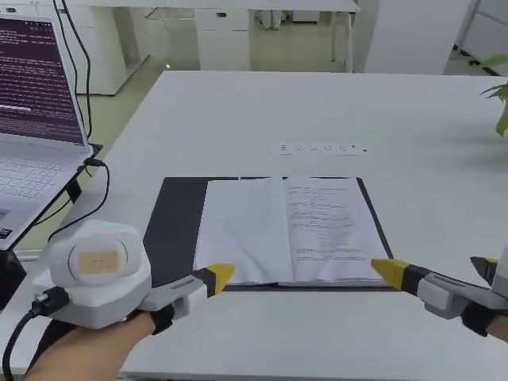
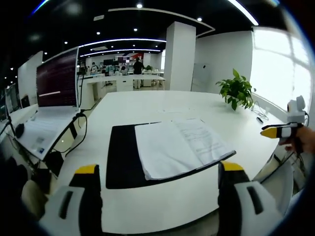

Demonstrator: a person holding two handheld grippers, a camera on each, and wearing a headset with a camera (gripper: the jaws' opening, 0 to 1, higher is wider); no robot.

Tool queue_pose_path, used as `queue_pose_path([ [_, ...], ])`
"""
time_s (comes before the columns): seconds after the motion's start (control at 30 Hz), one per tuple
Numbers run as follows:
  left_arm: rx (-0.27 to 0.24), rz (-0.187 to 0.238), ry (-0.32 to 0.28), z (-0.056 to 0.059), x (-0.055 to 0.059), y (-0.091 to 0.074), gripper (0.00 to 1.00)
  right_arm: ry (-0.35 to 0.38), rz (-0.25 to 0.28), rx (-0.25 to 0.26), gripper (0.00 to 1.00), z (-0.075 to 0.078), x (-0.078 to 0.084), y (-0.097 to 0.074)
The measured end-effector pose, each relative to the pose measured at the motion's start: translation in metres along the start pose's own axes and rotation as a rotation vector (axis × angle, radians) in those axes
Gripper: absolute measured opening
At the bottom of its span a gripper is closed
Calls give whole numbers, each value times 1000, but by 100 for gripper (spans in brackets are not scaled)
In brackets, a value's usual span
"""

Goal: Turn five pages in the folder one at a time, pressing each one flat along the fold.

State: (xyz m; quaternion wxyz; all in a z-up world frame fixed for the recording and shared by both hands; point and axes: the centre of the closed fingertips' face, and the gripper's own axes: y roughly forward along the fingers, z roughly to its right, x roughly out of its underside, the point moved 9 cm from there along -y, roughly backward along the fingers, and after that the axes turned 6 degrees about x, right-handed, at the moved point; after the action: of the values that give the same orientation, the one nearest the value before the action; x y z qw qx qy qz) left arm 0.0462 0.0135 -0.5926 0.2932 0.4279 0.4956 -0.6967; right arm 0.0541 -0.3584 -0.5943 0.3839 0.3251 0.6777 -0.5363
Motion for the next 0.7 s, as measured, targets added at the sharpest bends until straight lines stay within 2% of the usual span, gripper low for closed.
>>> queue_pose_path([
  [0.13,-4,-10,13,0,-1,-4,99,2,1,-13,100,-1,0,3],
  [0.37,-12,4,36,-2,-9,-7,99,16,12,-23,99,0,-4,8],
  [0.57,-4,6,50,0,-15,-1,99,42,26,-21,98,0,-9,9],
  [0.7,18,-2,65,8,-19,11,99,50,25,-16,97,1,-9,9],
])
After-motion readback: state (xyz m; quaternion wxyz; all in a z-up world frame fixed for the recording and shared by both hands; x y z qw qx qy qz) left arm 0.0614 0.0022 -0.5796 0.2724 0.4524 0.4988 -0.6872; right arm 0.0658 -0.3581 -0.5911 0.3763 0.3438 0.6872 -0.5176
